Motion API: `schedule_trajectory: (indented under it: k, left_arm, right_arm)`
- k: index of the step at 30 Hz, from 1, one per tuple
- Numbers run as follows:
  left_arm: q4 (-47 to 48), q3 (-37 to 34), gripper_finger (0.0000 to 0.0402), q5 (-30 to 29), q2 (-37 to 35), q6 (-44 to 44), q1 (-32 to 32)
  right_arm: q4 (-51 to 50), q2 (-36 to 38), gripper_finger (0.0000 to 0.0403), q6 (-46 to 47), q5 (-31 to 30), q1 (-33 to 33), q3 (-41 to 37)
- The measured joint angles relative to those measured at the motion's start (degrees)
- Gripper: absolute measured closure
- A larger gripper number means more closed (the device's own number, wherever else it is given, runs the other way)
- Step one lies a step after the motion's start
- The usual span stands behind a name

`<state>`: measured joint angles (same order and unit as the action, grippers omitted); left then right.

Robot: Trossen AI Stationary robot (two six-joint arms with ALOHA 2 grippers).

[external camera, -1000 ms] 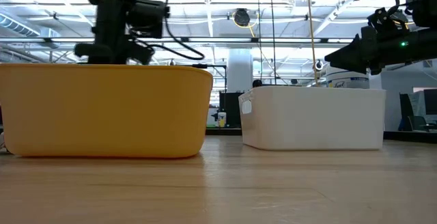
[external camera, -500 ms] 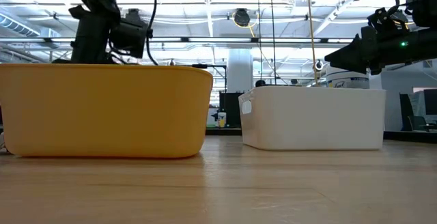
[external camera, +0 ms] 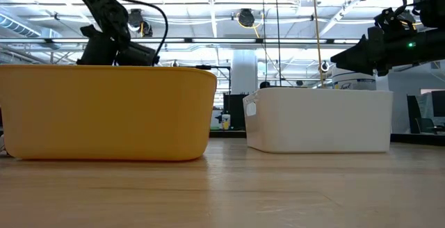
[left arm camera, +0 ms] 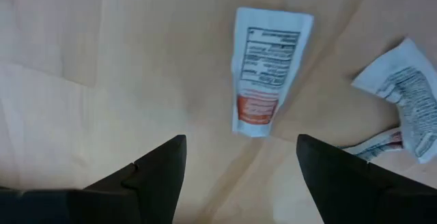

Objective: Pick & Place First Aid Supplies
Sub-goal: Put the orange sachet into the orange bin

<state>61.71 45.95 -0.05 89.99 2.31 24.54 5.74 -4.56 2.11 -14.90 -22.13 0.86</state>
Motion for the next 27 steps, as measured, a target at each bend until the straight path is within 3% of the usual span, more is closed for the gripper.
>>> schedule_trajectory:
  k: [17,21,27]
  left_arm:
    - [-8.1,0.9,0.0190,0.1,2.3,0.3,-1.1]
    - [-8.7,0.9,0.0229,1.1,2.3,0.6,-1.1]
    - [-9.1,0.9,0.0320,3.5,2.3,1.9,-1.0]
  right_arm:
    - [0.0,0.0,0.0140,0.0,0.0,0.0,0.0]
    - [0.0,0.0,0.0140,0.0,0.0,0.0,0.0]
    - [0.0,0.0,0.0140,0.0,0.0,0.0,0.0]
